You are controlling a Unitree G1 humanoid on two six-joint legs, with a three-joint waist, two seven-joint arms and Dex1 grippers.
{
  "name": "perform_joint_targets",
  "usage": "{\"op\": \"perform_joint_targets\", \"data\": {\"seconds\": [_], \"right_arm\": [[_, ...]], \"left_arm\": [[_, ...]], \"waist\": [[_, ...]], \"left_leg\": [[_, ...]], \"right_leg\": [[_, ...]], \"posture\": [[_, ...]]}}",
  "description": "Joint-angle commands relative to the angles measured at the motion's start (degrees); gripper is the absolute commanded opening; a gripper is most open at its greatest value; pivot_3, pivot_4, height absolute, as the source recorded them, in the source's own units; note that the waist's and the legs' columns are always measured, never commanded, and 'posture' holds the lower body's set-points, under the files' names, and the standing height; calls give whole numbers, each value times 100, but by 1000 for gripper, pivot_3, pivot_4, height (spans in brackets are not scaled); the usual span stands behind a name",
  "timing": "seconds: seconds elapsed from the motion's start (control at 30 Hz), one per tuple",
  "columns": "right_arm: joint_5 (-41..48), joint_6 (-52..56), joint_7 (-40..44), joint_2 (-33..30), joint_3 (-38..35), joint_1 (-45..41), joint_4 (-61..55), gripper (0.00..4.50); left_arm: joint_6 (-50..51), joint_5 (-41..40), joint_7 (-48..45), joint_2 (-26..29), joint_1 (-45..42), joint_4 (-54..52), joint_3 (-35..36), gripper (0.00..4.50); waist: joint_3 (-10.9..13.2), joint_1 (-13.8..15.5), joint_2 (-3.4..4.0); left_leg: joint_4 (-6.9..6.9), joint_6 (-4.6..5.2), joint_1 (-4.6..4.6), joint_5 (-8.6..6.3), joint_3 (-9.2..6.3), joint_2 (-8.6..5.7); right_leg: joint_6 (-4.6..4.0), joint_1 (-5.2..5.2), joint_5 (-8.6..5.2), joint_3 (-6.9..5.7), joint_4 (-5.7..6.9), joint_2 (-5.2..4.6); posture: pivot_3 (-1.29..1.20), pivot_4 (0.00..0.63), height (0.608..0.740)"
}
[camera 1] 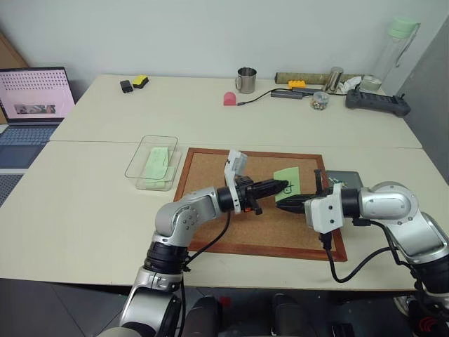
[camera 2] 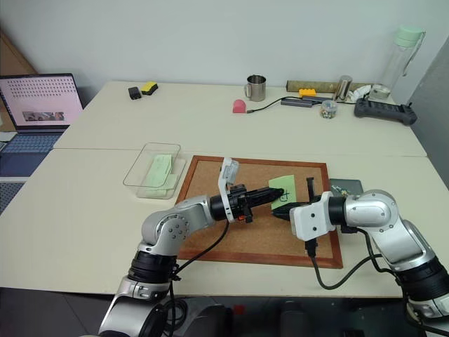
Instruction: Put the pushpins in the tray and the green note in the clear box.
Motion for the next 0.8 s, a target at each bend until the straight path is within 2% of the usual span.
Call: {"op": "perform_joint_targets", "data": {"seconds": [0.03, 0.37, 0.63, 0.8], "right_arm": [[-32, -204, -121, 44, -120, -135, -7, 0], [187, -4, -591, 60, -659, 189, -361, 0], [951, 1406, -1082, -97, -2152, 1077, -683, 0], [1398, 2593, -1569, 138, -2746, 1450, -692, 0]], "left_arm": [[-169, 45, -7, -14, -22, -17, -11, 27], [-969, 715, 522, -317, -323, 783, -12, 27], [-1127, 851, 641, -225, -266, 742, 156, 27], [-985, 681, 740, -162, -151, 297, 293, 27]], "waist": [[0, 0, 0], [0, 11, 0], [1, 16, -1], [0, 9, -1]], "left_leg": [[0, 0, 0, 0, 0, 0], [0, 0, -3, 0, 0, -2], [0, 1, -3, -1, 3, -1], [-1, 3, -1, -2, 0, 2]], "right_leg": [[0, 0, 0, 0, 0, 0], [0, 0, 0, 1, -3, -1], [0, -1, 0, 3, -1, -1], [0, -1, 0, 2, 1, 0]], "posture": [[0, 150, 740], [0, 150, 740], [0, 150, 740], [0, 150, 740]]}}
